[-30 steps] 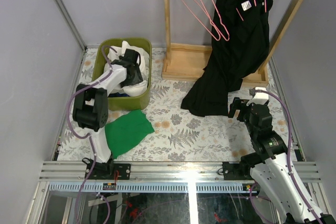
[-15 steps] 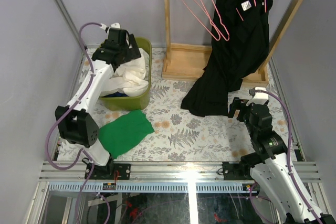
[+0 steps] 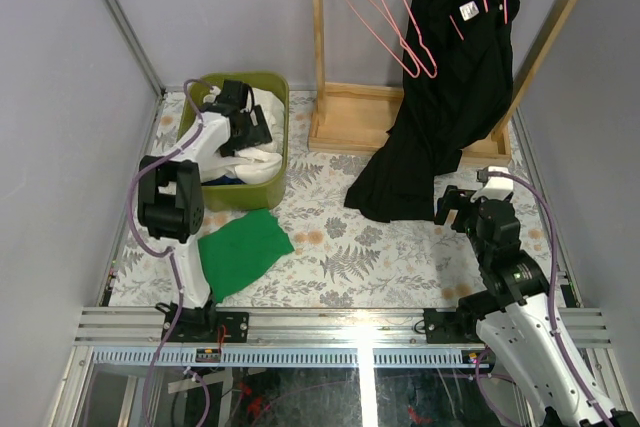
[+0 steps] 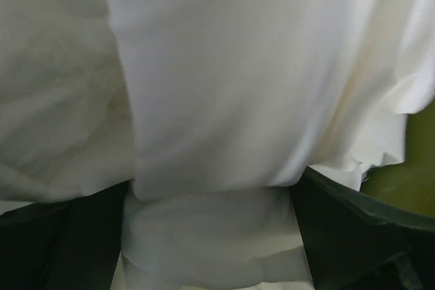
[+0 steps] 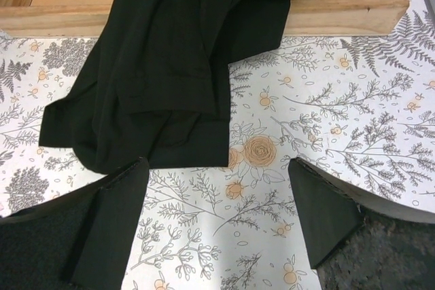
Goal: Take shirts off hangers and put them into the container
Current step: Place the shirt in the bin.
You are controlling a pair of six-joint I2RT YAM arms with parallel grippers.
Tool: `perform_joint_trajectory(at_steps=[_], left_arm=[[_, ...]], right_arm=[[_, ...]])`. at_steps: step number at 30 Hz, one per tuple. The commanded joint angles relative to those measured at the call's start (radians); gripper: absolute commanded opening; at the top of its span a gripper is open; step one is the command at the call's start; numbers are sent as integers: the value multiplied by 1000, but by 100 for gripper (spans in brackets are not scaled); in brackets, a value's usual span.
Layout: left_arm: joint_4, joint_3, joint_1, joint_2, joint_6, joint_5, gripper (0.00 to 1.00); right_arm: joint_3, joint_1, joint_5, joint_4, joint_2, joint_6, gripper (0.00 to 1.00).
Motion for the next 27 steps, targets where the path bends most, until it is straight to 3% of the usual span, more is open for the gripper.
perform_joint_trajectory(at_steps=[1,3,10,15,19,27], left_arm=[[129,-146,-1,-161,-11,74,93],[177,-191,0,-250,-14,69,100],[163,-187,0,-428,-10,118,100],[193,-308,-4,-526,50,302,100],[243,-465,-7,-648,59,341,100],[267,-554,-8,-809,32,425,100]], right_arm=[[110,0,-36,-44,23,60,92],[173,0,-47,-80,52,82,92],[257,-1,-21,-92,48,104,94],[195,0,80,3,-82,120,92],[216,-1,172,3,-143,112,89],[294,0,226,45,-83,57,86]])
